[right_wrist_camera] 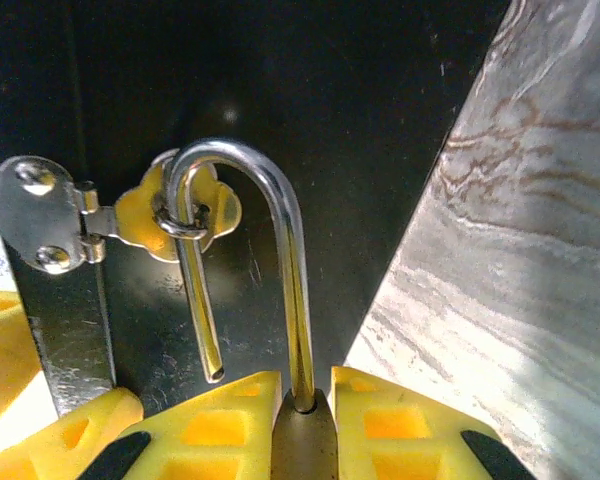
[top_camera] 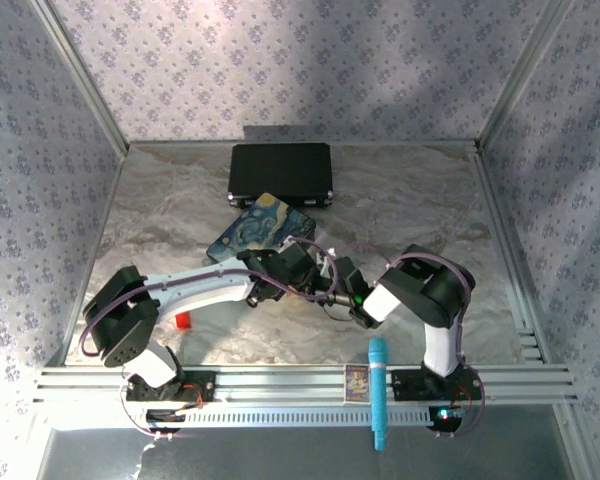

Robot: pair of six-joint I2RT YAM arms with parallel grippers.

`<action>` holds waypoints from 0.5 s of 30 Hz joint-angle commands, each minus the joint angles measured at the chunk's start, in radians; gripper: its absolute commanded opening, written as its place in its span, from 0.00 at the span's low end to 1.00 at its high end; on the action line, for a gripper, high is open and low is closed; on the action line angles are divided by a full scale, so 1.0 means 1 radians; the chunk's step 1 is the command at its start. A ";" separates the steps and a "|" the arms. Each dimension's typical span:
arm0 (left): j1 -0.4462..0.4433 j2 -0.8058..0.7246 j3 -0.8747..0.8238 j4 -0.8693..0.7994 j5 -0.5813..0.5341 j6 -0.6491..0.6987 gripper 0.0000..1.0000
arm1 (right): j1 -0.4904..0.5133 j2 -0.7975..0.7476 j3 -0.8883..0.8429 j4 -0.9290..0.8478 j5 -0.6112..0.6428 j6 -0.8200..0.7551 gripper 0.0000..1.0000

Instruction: Unlock the padlock with the key

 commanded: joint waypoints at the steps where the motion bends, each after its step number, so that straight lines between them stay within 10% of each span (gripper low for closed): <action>1: -0.009 0.066 -0.066 -0.144 0.193 -0.020 0.41 | -0.048 -0.034 0.010 0.018 0.098 0.025 0.00; 15: -0.021 0.075 -0.061 -0.147 0.188 -0.019 0.41 | -0.121 -0.063 0.034 -0.030 0.054 0.033 0.00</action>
